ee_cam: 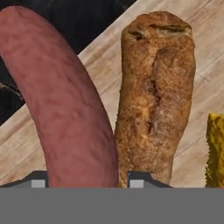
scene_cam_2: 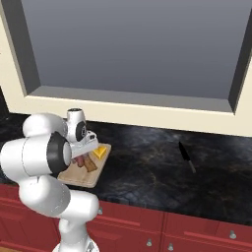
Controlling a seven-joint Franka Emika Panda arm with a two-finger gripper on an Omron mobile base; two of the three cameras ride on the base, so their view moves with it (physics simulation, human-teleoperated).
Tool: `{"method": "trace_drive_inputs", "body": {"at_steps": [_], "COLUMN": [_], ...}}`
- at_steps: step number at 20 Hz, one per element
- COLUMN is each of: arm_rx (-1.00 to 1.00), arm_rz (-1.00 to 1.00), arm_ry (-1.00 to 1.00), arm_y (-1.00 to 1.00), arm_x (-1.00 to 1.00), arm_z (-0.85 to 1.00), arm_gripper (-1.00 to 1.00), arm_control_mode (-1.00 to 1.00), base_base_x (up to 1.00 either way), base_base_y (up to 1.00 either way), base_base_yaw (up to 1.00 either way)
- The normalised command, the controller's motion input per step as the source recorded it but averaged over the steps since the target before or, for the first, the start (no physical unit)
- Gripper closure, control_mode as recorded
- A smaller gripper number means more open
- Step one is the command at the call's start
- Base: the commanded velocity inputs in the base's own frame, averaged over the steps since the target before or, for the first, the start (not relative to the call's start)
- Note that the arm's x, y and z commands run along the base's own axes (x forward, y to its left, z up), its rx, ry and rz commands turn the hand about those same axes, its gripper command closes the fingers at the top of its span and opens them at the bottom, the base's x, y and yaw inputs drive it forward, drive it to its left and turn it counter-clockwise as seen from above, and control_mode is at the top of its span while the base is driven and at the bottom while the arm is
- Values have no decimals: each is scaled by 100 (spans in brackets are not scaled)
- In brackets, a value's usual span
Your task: Retrieve the sausage and cheese from the fridge and place them on the cutting board on the counter.
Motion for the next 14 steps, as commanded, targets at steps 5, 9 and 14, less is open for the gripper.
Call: {"method": "trace_drive_inputs", "body": {"at_steps": [5, 9, 14], "arm_rx": [4, 2, 0], "arm_rz": [-10, -5, 0], "arm_ry": [0, -1, -7], "arm_y": [-43, -48, 5], "arm_x": [-9, -84, -22], "arm_z": [-20, -12, 18], "arm_gripper": [-100, -100, -100], "arm_control_mode": [-100, -100, -100], "base_base_x": [0, 0, 0], "base_base_y": [0, 0, 0], "base_base_yaw": [0, 0, 0]}}
